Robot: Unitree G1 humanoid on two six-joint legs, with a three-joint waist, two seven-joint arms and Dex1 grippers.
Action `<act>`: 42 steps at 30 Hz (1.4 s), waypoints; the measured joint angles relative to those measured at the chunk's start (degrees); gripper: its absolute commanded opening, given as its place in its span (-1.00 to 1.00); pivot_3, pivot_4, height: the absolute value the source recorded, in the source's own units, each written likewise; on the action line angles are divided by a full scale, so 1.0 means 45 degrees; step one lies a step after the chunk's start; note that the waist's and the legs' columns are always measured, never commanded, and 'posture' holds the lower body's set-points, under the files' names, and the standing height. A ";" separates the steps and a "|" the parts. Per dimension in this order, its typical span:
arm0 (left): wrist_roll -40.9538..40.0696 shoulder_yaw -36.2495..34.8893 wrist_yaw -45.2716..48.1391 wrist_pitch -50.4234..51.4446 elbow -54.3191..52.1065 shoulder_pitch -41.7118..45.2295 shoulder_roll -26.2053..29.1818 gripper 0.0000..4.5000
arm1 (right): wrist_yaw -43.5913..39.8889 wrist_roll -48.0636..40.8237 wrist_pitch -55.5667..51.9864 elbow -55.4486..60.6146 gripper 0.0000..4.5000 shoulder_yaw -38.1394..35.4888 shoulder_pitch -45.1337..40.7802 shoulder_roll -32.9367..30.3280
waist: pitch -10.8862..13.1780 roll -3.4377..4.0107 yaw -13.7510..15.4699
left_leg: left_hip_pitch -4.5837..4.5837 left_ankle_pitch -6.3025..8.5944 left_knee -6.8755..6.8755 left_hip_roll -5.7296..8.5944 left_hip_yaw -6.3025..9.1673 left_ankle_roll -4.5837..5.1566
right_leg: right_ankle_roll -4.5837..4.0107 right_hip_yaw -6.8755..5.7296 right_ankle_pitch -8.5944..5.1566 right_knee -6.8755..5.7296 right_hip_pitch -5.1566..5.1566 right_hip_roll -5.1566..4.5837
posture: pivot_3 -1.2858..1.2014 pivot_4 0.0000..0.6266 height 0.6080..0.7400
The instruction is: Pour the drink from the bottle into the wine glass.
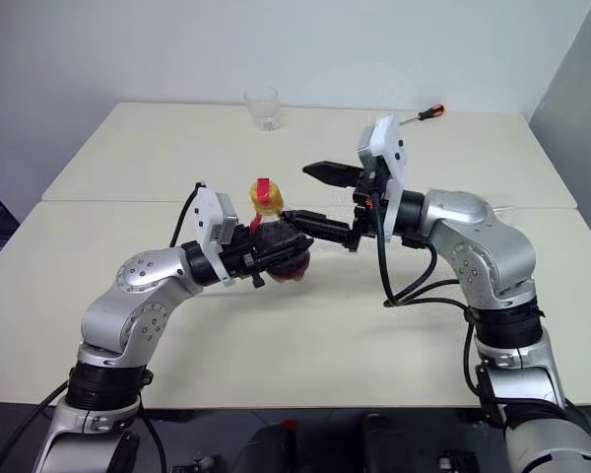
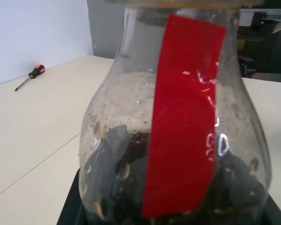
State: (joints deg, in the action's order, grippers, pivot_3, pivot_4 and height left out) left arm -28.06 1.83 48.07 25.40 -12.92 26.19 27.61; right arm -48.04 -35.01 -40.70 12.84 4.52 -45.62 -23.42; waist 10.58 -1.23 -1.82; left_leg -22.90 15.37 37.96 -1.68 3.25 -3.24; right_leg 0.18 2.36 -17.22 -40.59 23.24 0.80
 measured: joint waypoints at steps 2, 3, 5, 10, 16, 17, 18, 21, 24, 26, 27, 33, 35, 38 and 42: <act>0.0013 0.0001 -0.0008 0.0000 0.0000 0.0006 -0.0008 -0.13 | 0.0121 0.0033 0.0010 -0.0081 0.99 0.0152 -0.0059 0.0278 | 0.0000 0.0000 -0.0001 | -0.0001 0.0000 0.0000 0.0000 -0.0001 0.0000 | 0.0000 0.0000 0.0000 0.0001 0.0000 0.0000 | 0.03 -0.52 1.00; 0.0018 0.0001 -0.0013 0.0000 0.0000 0.0011 -0.0008 -0.13 | 0.0154 0.0085 0.0031 -0.0181 0.99 0.0245 -0.0152 0.0356 | 0.0000 0.0000 -0.0001 | -0.0001 0.0000 -0.0001 0.0000 -0.0002 0.0000 | 0.0000 0.0001 0.0000 0.0002 0.0000 0.0000 | 0.03 -0.52 1.00; 0.0024 0.0003 -0.0016 0.0000 0.0000 0.0061 -0.0019 -0.13 | 0.0239 0.0287 0.0096 -0.0479 0.99 0.0295 -0.0456 0.0520 | 0.0000 0.0000 0.0000 | -0.0002 0.0000 -0.0002 -0.0001 -0.0001 0.0000 | 0.0000 -0.0002 0.0000 0.0003 0.0000 0.0000 | 0.03 -0.52 1.00; 0.0028 0.0003 -0.0097 0.0004 -0.0001 0.0072 -0.0022 -0.13 | 0.0411 0.0671 0.0532 -0.0969 0.99 0.0301 -0.0757 0.0798 | 0.0001 0.0002 -0.0001 | -0.0002 0.0000 -0.0002 -0.0001 -0.0001 0.0000 | 0.0000 0.0000 0.0000 0.0003 0.0000 -0.0003 | 0.03 -0.52 1.00; 0.0027 0.0002 -0.0260 0.0011 -0.0001 0.0042 -0.0016 -0.13 | 0.0239 0.0802 0.0615 -0.1013 0.99 0.0302 -0.0738 0.0650 | 0.0001 0.0001 0.0000 | -0.0002 0.0000 -0.0002 -0.0002 0.0001 0.0000 | 0.0000 -0.0001 0.0000 0.0003 0.0000 -0.0006 | 0.03 -0.52 1.00; 0.0026 0.0002 -0.0263 0.0012 -0.0001 0.0042 -0.0017 -0.13 | 0.0172 0.0803 0.0614 -0.1007 0.99 0.0301 -0.0714 0.0567 | 0.0001 0.0001 0.0001 | -0.0002 0.0000 -0.0002 -0.0001 0.0000 0.0000 | 0.0000 -0.0001 0.0000 0.0003 0.0000 -0.0006 | 0.03 -0.52 1.00; 0.0026 0.0001 -0.0272 0.0012 -0.0001 0.0042 -0.0015 -0.13 | 0.0123 0.0800 0.0610 -0.0998 0.99 0.0301 -0.0671 0.0453 | 0.0001 0.0001 0.0002 | -0.0001 0.0000 -0.0001 -0.0002 0.0000 0.0000 | 0.0000 -0.0001 0.0000 0.0003 0.0000 -0.0006 | 0.03 -0.52 1.00; 0.0027 0.0001 -0.0276 0.0035 -0.0002 0.0024 -0.0008 -0.13 | 0.0077 0.0786 0.0599 -0.0955 0.99 0.0251 -0.0524 0.0149 | 0.0001 0.0001 0.0001 | -0.0001 0.0000 -0.0002 -0.0001 -0.0003 0.0001 | 0.0000 0.0002 0.0000 0.0003 0.0000 -0.0006 | 0.03 -0.52 1.00; 0.0024 0.0002 -0.0262 0.0035 -0.0009 0.0003 -0.0008 -0.13 | 0.0042 0.0797 0.0588 -0.0944 0.99 0.0171 -0.0467 -0.0236 | 0.0001 0.0001 0.0001 | -0.0001 0.0000 -0.0002 0.0000 -0.0001 0.0000 | 0.0000 -0.0001 0.0000 0.0004 0.0000 -0.0005 | 0.03 -0.52 1.00; 0.0023 0.0003 -0.0259 0.0035 -0.0010 0.0005 -0.0012 -0.13 | -0.0018 0.0797 0.0585 -0.0942 0.99 0.0143 -0.0310 -0.0410 | 0.0001 0.0001 0.0001 | -0.0001 0.0000 -0.0002 0.0001 -0.0003 0.0001 | 0.0000 0.0001 0.0000 0.0003 0.0000 -0.0005 | 0.03 -0.52 1.00; 0.0024 0.0003 -0.0257 0.0035 -0.0010 0.0004 -0.0012 -0.13 | -0.0076 0.0798 0.0585 -0.0941 0.99 0.0142 -0.0180 -0.0532 | 0.0001 0.0001 0.0001 | -0.0002 0.0000 -0.0002 0.0001 -0.0003 0.0001 | 0.0000 0.0000 0.0000 0.0004 0.0000 -0.0005 | 0.03 -0.52 1.00; 0.0023 0.0003 -0.0249 0.0035 -0.0009 0.0009 -0.0016 -0.13 | -0.0077 0.0792 0.0572 -0.0940 0.99 0.0130 0.0021 -0.0694 | 0.0001 0.0001 -0.0010 | 0.0000 0.0000 -0.0002 0.0001 -0.0004 0.0001 | 0.0000 0.0001 0.0000 0.0002 0.0000 -0.0002 | 0.03 -0.52 1.00; 0.0023 0.0004 -0.0247 0.0035 -0.0009 0.0014 -0.0016 -0.13 | -0.0054 0.0792 0.0572 -0.0932 0.99 0.0130 0.0036 -0.0690 | 0.0001 0.0001 -0.0006 | 0.0000 0.0000 -0.0002 0.0001 -0.0004 0.0001 | 0.0000 0.0002 0.0000 0.0002 0.0000 -0.0002 | 0.03 -0.52 1.00; 0.0024 0.0003 -0.0240 0.0035 -0.0009 0.0017 -0.0015 -0.13 | -0.0031 0.0792 0.0573 -0.0927 0.99 0.0130 0.0107 -0.0689 | 0.0001 0.0001 -0.0006 | -0.0001 0.0000 -0.0002 0.0001 -0.0006 0.0000 | 0.0000 0.0004 0.0000 0.0003 0.0000 -0.0003 | 0.03 -0.52 1.00; 0.0024 0.0003 -0.0240 0.0035 -0.0009 0.0016 -0.0015 -0.13 | 0.0041 0.0793 0.0573 -0.0925 0.99 0.0130 0.0256 -0.0689 | 0.0001 0.0001 -0.0005 | -0.0001 0.0000 -0.0002 0.0001 -0.0006 0.0000 | 0.0000 0.0003 0.0000 0.0003 0.0000 -0.0003 | 0.03 -0.52 1.00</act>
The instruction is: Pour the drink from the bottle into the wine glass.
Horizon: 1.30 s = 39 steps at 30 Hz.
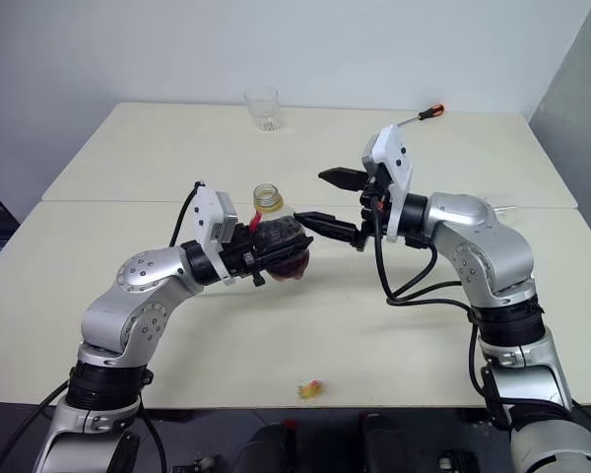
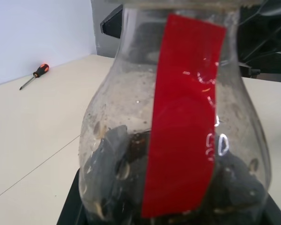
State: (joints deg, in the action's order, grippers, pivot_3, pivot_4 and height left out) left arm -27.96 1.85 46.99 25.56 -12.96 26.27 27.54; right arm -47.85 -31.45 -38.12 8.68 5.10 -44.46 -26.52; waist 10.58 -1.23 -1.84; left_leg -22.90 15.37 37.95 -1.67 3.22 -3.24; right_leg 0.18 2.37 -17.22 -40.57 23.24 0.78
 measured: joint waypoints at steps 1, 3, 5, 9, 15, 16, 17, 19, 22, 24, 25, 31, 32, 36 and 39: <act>0.0000 0.0000 0.0000 0.0000 0.0000 0.0000 0.0000 -0.13 | 0.0010 0.0000 0.0000 0.0000 0.99 0.0000 0.0034 0.0000 | 0.0000 0.0000 0.0000 | 0.0000 0.0000 0.0000 0.0000 0.0000 0.0000 | 0.0000 0.0001 0.0000 0.0000 0.0000 0.0000 | 0.03 -0.52 1.00; 0.0000 0.0000 -0.0003 0.0000 0.0000 0.0000 0.0000 -0.13 | 0.0040 0.0000 0.0000 0.0000 0.99 0.0000 0.0043 0.0000 | 0.0000 0.0000 0.0000 | 0.0000 0.0000 0.0000 0.0000 0.0000 0.0000 | 0.0000 0.0000 0.0000 0.0000 0.0000 0.0000 | 0.03 -0.52 1.00; 0.0000 0.0000 -0.0007 0.0000 0.0000 0.0000 0.0001 -0.13 | 0.0080 0.0000 0.0000 0.0000 0.99 0.0000 0.0043 0.0002 | 0.0000 0.0000 0.0000 | 0.0000 0.0000 0.0000 0.0000 0.0000 0.0000 | 0.0000 -0.0001 0.0000 0.0000 0.0000 0.0000 | 0.03 -0.52 1.00; 0.0000 0.0000 -0.0016 0.0000 -0.0001 -0.0002 0.0001 -0.13 | 0.0092 0.0000 0.0000 0.0000 0.99 0.0000 0.0043 0.0001 | 0.0000 0.0000 0.0001 | 0.0000 0.0000 0.0000 0.0000 0.0001 0.0000 | 0.0000 0.0000 0.0000 0.0000 0.0000 0.0000 | 0.03 -0.52 1.00; 0.0000 0.0000 -0.0016 0.0000 -0.0001 -0.0003 0.0001 -0.13 | 0.0090 0.0000 0.0000 0.0000 0.99 0.0000 0.0042 0.0002 | 0.0000 0.0000 0.0001 | 0.0000 0.0000 0.0000 0.0000 0.0000 0.0000 | 0.0000 -0.0001 0.0000 0.0000 0.0000 0.0000 | 0.03 -0.52 1.00; 0.0000 0.0000 -0.0015 0.0000 -0.0001 -0.0003 0.0001 -0.13 | 0.0090 0.0000 0.0000 0.0000 0.99 0.0000 0.0042 0.0002 | 0.0000 0.0000 0.0000 | 0.0000 0.0000 0.0000 0.0000 0.0000 0.0000 | 0.0000 0.0000 0.0000 0.0000 0.0000 0.0000 | 0.03 -0.52 1.00; 0.0000 0.0000 -0.0014 0.0000 -0.0001 -0.0003 0.0001 -0.13 | 0.0090 0.0000 0.0000 0.0000 0.99 0.0000 0.0042 0.0004 | 0.0000 0.0000 0.0001 | 0.0000 0.0000 0.0000 0.0000 0.0000 0.0000 | 0.0000 0.0000 0.0000 0.0000 0.0000 0.0000 | 0.03 -0.52 1.00; -0.0001 0.0000 -0.0014 0.0000 -0.0001 -0.0004 0.0002 -0.13 | 0.0091 0.0001 0.0001 0.0000 0.99 0.0000 0.0042 0.0005 | 0.0000 0.0000 0.0001 | 0.0000 0.0000 0.0000 0.0000 0.0000 0.0000 | 0.0000 0.0000 0.0000 0.0000 0.0000 0.0000 | 0.03 -0.52 1.00; -0.0001 -0.0001 -0.0023 0.0000 -0.0004 -0.0023 0.0004 -0.13 | 0.0090 0.0002 0.0001 0.0000 0.99 0.0000 0.0042 0.0005 | 0.0000 0.0000 0.0001 | 0.0000 0.0000 0.0000 0.0000 0.0000 0.0000 | 0.0000 -0.0001 0.0000 0.0000 0.0000 0.0000 | 0.03 -0.52 1.00; -0.0001 -0.0002 -0.0055 0.0001 -0.0013 -0.0055 0.0004 -0.13 | 0.0088 0.0002 0.0002 0.0000 0.99 0.0000 0.0044 0.0001 | 0.0000 0.0000 0.0001 | 0.0000 0.0000 0.0000 0.0000 0.0000 0.0000 | 0.0000 0.0000 0.0000 0.0000 0.0000 0.0000 | 0.03 -0.52 1.00; -0.0002 -0.0007 -0.0090 0.0006 -0.0039 -0.0089 0.0003 -0.13 | 0.0086 0.0002 0.0002 0.0006 0.99 0.0000 0.0055 -0.0007 | 0.0000 0.0000 0.0001 | 0.0000 0.0000 0.0000 -0.0001 0.0000 0.0000 | 0.0000 0.0000 0.0000 0.0000 0.0000 0.0000 | 0.03 -0.52 1.00; -0.0010 -0.0281 -0.0769 0.0088 -0.0241 -0.0369 -0.0024 -0.13 | -0.0189 -0.0335 -0.0135 0.0655 0.99 -0.0089 0.0611 -0.0278 | 0.0000 -0.0001 0.0011 | -0.0002 0.0000 -0.0001 -0.0005 0.0006 0.0000 | 0.0000 -0.0002 0.0000 0.0004 0.0000 -0.0001 | 0.03 -0.52 1.00; -0.0010 -0.0432 -0.0934 0.0088 -0.0276 -0.0480 -0.0024 -0.13 | -0.0454 -0.0676 -0.0281 0.0978 0.99 -0.0180 0.0874 -0.0419 | 0.0000 0.0000 0.0015 | -0.0002 0.0001 -0.0002 -0.0005 0.0007 0.0001 | 0.0000 -0.0002 0.0000 0.0007 -0.0002 -0.0002 | 0.03 -0.52 1.00; 0.0068 -0.0910 -0.1636 0.0085 -0.0318 -0.1030 -0.0023 -0.13 | -0.1321 -0.2179 -0.0928 0.2340 0.99 -0.0457 0.1917 -0.0834 | 0.0001 -0.0001 0.0001 | -0.0002 0.0001 -0.0002 -0.0006 0.0005 0.0002 | 0.0001 0.0001 0.0000 0.0014 -0.0005 -0.0005 | 0.03 -0.52 1.00; 0.0219 -0.1255 -0.2251 0.0071 -0.0321 -0.1283 -0.0037 -0.13 | -0.1275 -0.2821 -0.1249 0.3053 0.99 -0.0471 0.2137 -0.0791 | 0.0000 -0.0001 0.0003 | 0.0005 0.0001 0.0002 -0.0002 0.0012 0.0001 | 0.0002 -0.0005 0.0001 0.0002 -0.0007 -0.0003 | 0.03 -0.52 1.00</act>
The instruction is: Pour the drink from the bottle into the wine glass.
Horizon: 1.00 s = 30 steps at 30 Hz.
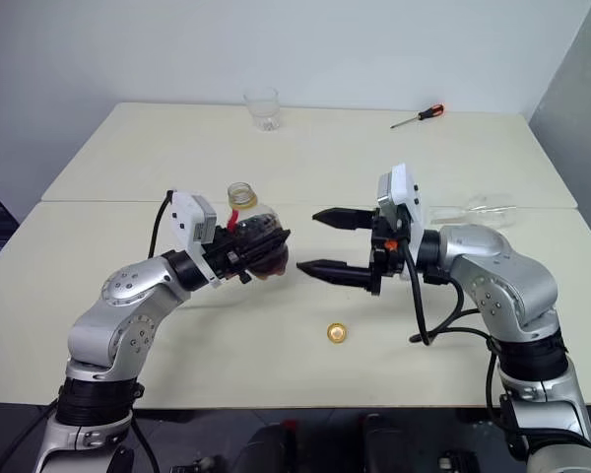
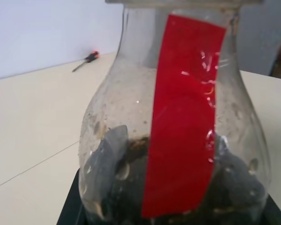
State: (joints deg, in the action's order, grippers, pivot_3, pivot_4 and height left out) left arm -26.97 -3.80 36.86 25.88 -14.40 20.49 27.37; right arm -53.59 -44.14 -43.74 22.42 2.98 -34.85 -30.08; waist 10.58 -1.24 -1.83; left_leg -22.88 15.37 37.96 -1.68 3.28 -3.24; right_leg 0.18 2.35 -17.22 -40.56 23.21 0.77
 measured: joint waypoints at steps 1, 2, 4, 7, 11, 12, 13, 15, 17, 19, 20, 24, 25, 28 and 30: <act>0.0054 -0.0143 -0.0192 -0.0004 -0.0001 -0.0099 -0.0003 -0.13 | 0.0058 -0.0045 -0.0049 0.0105 0.99 0.0000 0.0000 0.0040 | 0.0000 0.0000 0.0001 | 0.0002 0.0000 0.0000 0.0001 0.0000 0.0000 | 0.0000 -0.0001 0.0000 -0.0001 -0.0001 0.0002 | 0.03 -0.52 1.00; 0.0114 -0.0260 -0.0406 -0.0011 -0.0001 -0.0217 -0.0009 -0.13 | 0.0184 -0.0081 -0.0089 0.0154 0.99 0.0000 0.0000 0.0106 | 0.0000 0.0000 0.0004 | 0.0002 0.0000 -0.0001 0.0001 0.0001 0.0000 | 0.0000 -0.0003 0.0000 0.0000 -0.0002 0.0004 | 0.03 -0.52 1.00; 0.0291 -0.0414 -0.0875 -0.0030 0.0031 -0.0331 -0.0119 -0.13 | 0.0453 -0.0072 -0.0087 0.0136 0.99 0.0006 -0.0002 0.0343 | 0.0001 -0.0002 0.0009 | -0.0002 0.0000 -0.0001 0.0001 0.0000 -0.0001 | 0.0001 -0.0002 0.0000 0.0003 -0.0001 0.0004 | 0.03 -0.52 1.00; 0.0731 -0.0825 -0.1670 -0.0457 0.0596 -0.0225 -0.0213 -0.13 | 0.1042 0.0058 -0.0036 -0.0088 0.99 0.0013 -0.0045 0.0829 | 0.0001 -0.0003 0.0014 | -0.0002 -0.0001 -0.0001 0.0001 -0.0002 -0.0001 | 0.0001 -0.0001 0.0000 0.0004 -0.0001 0.0002 | 0.03 -0.52 1.00; 0.1400 -0.1727 -0.2580 -0.1385 0.2334 0.0427 -0.0152 -0.13 | 0.1653 0.0532 0.0298 -0.0202 0.99 0.0096 -0.0201 0.1297 | 0.0001 -0.0003 0.0012 | 0.0000 -0.0001 -0.0003 0.0002 -0.0002 -0.0001 | 0.0000 -0.0005 0.0000 0.0005 0.0000 0.0003 | 0.03 -0.52 1.00; 0.1532 -0.1892 -0.2754 -0.1543 0.2665 0.0567 -0.0116 -0.13 | 0.1739 0.0600 0.0361 -0.0214 0.99 0.0151 -0.0223 0.1398 | 0.0001 -0.0003 0.0010 | -0.0002 -0.0001 -0.0003 0.0003 -0.0002 -0.0001 | 0.0000 -0.0006 0.0000 0.0005 0.0001 0.0004 | 0.03 -0.52 1.00; 0.1694 -0.2146 -0.2956 -0.1866 0.3238 0.0770 -0.0071 -0.13 | 0.1909 0.0771 0.0499 -0.0240 0.99 0.0238 -0.0256 0.1557 | 0.0001 -0.0003 0.0012 | -0.0002 -0.0001 -0.0003 0.0002 -0.0002 -0.0002 | 0.0000 -0.0006 0.0000 0.0005 0.0001 0.0003 | 0.03 -0.52 1.00; 0.2039 -0.2562 -0.3342 -0.2554 0.4499 0.1170 0.0101 -0.13 | 0.2349 0.1317 0.0829 -0.0330 0.99 0.0499 -0.0277 0.1959 | 0.0001 -0.0003 0.0007 | -0.0001 -0.0001 -0.0005 0.0002 -0.0002 -0.0001 | 0.0000 -0.0007 0.0000 0.0005 0.0002 0.0003 | 0.03 -0.52 1.00; 0.2354 -0.2818 -0.3581 -0.3199 0.5638 0.1361 0.0314 -0.13 | 0.2788 0.1849 0.1120 -0.0425 0.99 0.0797 -0.0273 0.2265 | 0.0000 -0.0003 0.0007 | -0.0002 -0.0001 -0.0006 -0.0001 -0.0002 -0.0002 | 0.0000 -0.0008 0.0000 0.0006 0.0004 -0.0004 | 0.03 -0.52 1.00; 0.2627 -0.2975 -0.3706 -0.3784 0.6717 0.1588 0.0457 -0.13 | 0.3198 0.2391 0.1344 -0.0560 0.99 0.1117 -0.0262 0.2534 | 0.0000 -0.0003 0.0019 | -0.0007 -0.0001 -0.0004 -0.0002 0.0002 -0.0002 | 0.0000 -0.0012 0.0001 0.0007 0.0005 -0.0013 | 0.03 -0.52 1.00; 0.2735 -0.3031 -0.3828 -0.4154 0.7400 0.1776 0.0538 -0.13 | 0.3454 0.2712 0.1447 -0.0613 0.99 0.1271 -0.0243 0.2713 | 0.0000 -0.0004 0.0021 | -0.0008 -0.0001 -0.0002 -0.0003 0.0002 -0.0002 | 0.0001 -0.0013 0.0001 0.0006 0.0005 -0.0017 | 0.03 -0.52 1.00; 0.2828 -0.3549 -0.4336 -0.5221 0.9725 0.2784 0.0608 -0.13 | 0.4186 0.3658 0.1876 -0.0872 0.99 0.1769 -0.0190 0.3340 | -0.0005 -0.0014 0.0037 | -0.0012 -0.0001 0.0002 0.0001 0.0006 -0.0003 | 0.0007 -0.0022 0.0005 0.0006 0.0005 -0.0022 | 0.03 -0.52 1.00; 0.2855 -0.3621 -0.4416 -0.5529 1.0225 0.2983 0.0633 -0.13 | 0.4304 0.3844 0.1963 -0.0912 0.99 0.1890 -0.0144 0.3428 | -0.0006 -0.0016 0.0043 | -0.0011 -0.0001 0.0002 0.0000 0.0006 -0.0003 | 0.0007 -0.0023 0.0005 0.0005 0.0005 -0.0024 | 0.03 -0.52 1.00; 0.2947 -0.3705 -0.4419 -0.6325 1.1531 0.3435 0.0674 -0.13 | 0.4621 0.4408 0.2149 -0.1101 0.99 0.2176 0.0008 0.3680 | -0.0007 -0.0018 0.0041 | -0.0014 -0.0001 0.0001 0.0000 0.0002 -0.0003 | 0.0007 -0.0023 0.0005 0.0008 0.0005 -0.0032 | 0.03 -0.52 1.00; 0.2966 -0.3702 -0.4334 -0.6712 1.2279 0.3655 0.0673 -0.13 | 0.4759 0.4641 0.2170 -0.1183 0.99 0.2233 0.0013 0.3738 | -0.0008 -0.0020 0.0039 | -0.0013 -0.0002 0.0001 0.0001 0.0000 -0.0003 | 0.0008 -0.0027 0.0006 0.0008 0.0006 -0.0034 | 0.03 -0.52 1.00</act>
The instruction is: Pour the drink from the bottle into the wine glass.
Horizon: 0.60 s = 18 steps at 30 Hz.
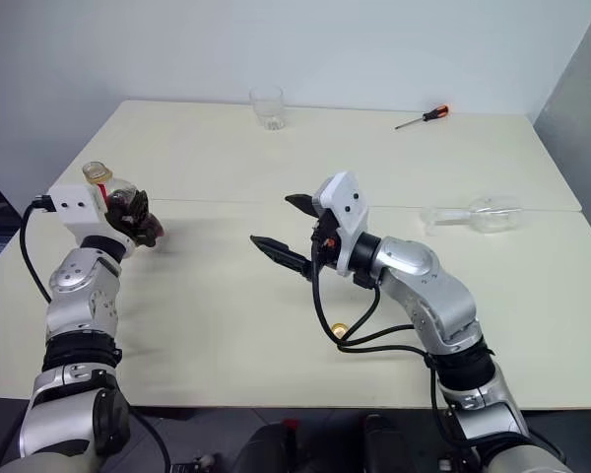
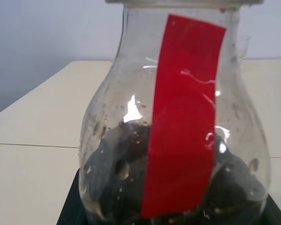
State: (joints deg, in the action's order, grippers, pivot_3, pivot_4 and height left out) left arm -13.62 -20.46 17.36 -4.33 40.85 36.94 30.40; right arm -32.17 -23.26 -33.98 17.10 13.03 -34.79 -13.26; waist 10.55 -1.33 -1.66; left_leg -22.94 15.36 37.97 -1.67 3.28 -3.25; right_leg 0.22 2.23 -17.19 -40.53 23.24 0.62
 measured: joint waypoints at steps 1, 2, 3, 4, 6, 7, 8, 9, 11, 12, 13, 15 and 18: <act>0.0000 0.0000 0.0095 -0.0167 0.0351 0.0091 0.0000 -0.13 | 0.0018 0.0074 0.0011 -0.0003 0.99 0.0010 0.0000 0.0007 | 0.0000 -0.0001 -0.0003 | 0.0001 0.0000 0.0000 0.0000 -0.0001 0.0000 | 0.0000 -0.0002 0.0000 -0.0001 0.0000 0.0000 | 0.03 -0.52 1.00; -0.0008 -0.0004 0.0208 -0.0304 0.0687 0.0202 0.0000 -0.13 | 0.0040 0.0165 0.0029 -0.0008 0.99 0.0010 0.0002 0.0020 | 0.0000 -0.0001 -0.0004 | 0.0000 0.0000 0.0000 0.0002 0.0002 0.0000 | 0.0000 -0.0006 0.0000 -0.0002 0.0000 0.0001 | 0.03 -0.52 1.00; -0.0016 -0.0003 0.0299 -0.0402 0.1008 0.0319 0.0000 -0.13 | 0.0060 0.0277 0.0047 -0.0014 0.99 0.0010 0.0002 0.0049 | -0.0001 -0.0002 -0.0004 | 0.0001 0.0000 0.0000 0.0003 0.0004 0.0000 | 0.0000 -0.0008 0.0000 -0.0003 0.0000 0.0003 | 0.03 -0.52 1.00; -0.0023 -0.0004 0.0444 -0.0534 0.1354 0.0446 0.0000 -0.13 | 0.0089 0.0378 0.0070 -0.0026 0.99 0.0010 0.0002 0.0074 | -0.0001 -0.0002 -0.0005 | 0.0001 0.0000 0.0000 0.0007 0.0006 0.0000 | -0.0001 -0.0011 0.0000 -0.0005 0.0000 0.0006 | 0.03 -0.52 1.00; -0.0025 -0.0001 0.0597 -0.0806 0.1920 0.0666 -0.0001 -0.13 | 0.0130 0.0417 0.0082 -0.0103 0.99 0.0013 0.0004 0.0106 | -0.0002 -0.0004 -0.0011 | 0.0002 0.0000 0.0000 0.0010 0.0005 0.0000 | -0.0001 -0.0014 0.0000 -0.0008 0.0000 0.0013 | 0.03 -0.52 1.00; -0.0027 -0.0005 0.0660 -0.0897 0.2194 0.0788 -0.0001 -0.13 | 0.0132 0.0441 0.0082 -0.0141 0.99 0.0014 0.0010 0.0106 | -0.0002 -0.0004 -0.0015 | 0.0002 0.0000 0.0000 0.0010 0.0005 0.0000 | -0.0001 -0.0014 0.0000 -0.0009 0.0001 0.0015 | 0.03 -0.52 1.00; -0.0040 -0.0031 0.0705 -0.1022 0.2436 0.0916 -0.0001 -0.13 | 0.0134 0.0462 0.0082 -0.0152 0.99 0.0014 0.0019 0.0106 | -0.0002 -0.0004 -0.0018 | 0.0003 0.0000 0.0000 0.0010 0.0006 0.0000 | -0.0001 -0.0015 0.0000 -0.0011 0.0001 0.0015 | 0.03 -0.52 1.00; -0.0044 -0.0037 0.0729 -0.1123 0.2599 0.0993 -0.0001 -0.13 | 0.0134 0.0506 0.0081 -0.0156 0.99 0.0024 0.0022 0.0116 | -0.0002 -0.0004 -0.0017 | 0.0003 0.0000 0.0000 0.0010 0.0005 0.0000 | -0.0001 -0.0015 0.0000 -0.0011 0.0001 0.0016 | 0.03 -0.52 1.00; -0.0049 -0.0038 0.0767 -0.1346 0.2904 0.1108 -0.0001 -0.13 | 0.0141 0.0536 0.0080 -0.0165 0.99 0.0023 0.0028 0.0137 | -0.0002 -0.0004 -0.0021 | 0.0003 0.0000 0.0000 0.0008 0.0005 0.0000 | -0.0001 -0.0014 0.0000 -0.0013 0.0002 0.0016 | 0.03 -0.52 1.00; -0.0050 -0.0041 0.0773 -0.1394 0.2997 0.1153 -0.0001 -0.13 | 0.0148 0.0539 0.0079 -0.0170 0.99 0.0022 0.0028 0.0159 | -0.0002 -0.0004 -0.0023 | 0.0004 0.0000 0.0001 0.0008 0.0005 0.0000 | -0.0001 -0.0013 0.0000 -0.0015 0.0002 0.0015 | 0.03 -0.52 1.00; -0.0055 -0.0047 0.0777 -0.1411 0.3081 0.1205 -0.0001 -0.13 | 0.0157 0.0540 0.0078 -0.0182 0.99 0.0022 0.0027 0.0175 | -0.0003 -0.0005 -0.0023 | 0.0004 0.0000 0.0001 0.0008 0.0006 0.0000 | -0.0001 -0.0013 0.0000 -0.0017 0.0002 0.0015 | 0.03 -0.52 1.00; -0.0090 -0.0054 0.0789 -0.1425 0.3162 0.1254 0.0000 -0.13 | 0.0174 0.0541 0.0073 -0.0245 0.99 0.0021 0.0026 0.0214 | -0.0003 -0.0005 -0.0023 | 0.0005 0.0000 0.0002 0.0008 0.0006 0.0000 | -0.0001 -0.0013 0.0000 -0.0021 0.0002 0.0015 | 0.03 -0.52 1.00; -0.0134 -0.0055 0.0887 -0.1431 0.3182 0.1265 0.0000 0.21 | 0.0203 0.0541 0.0067 -0.0343 1.00 0.0007 0.0011 0.0219 | -0.0003 -0.0006 -0.0021 | 0.0005 0.0000 0.0003 0.0007 0.0005 0.0000 | -0.0001 -0.0014 0.0000 -0.0022 0.0002 0.0015 | 0.03 -0.52 1.00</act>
State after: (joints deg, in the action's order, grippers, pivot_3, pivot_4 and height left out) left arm -14.22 -20.71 21.35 -10.77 55.17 42.63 30.40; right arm -31.26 -20.82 -33.67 15.55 13.06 -34.74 -12.27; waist 10.53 -1.35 -1.75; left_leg -22.91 15.36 37.98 -1.64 3.30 -3.25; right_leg 0.22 2.16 -17.19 -40.62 23.25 0.68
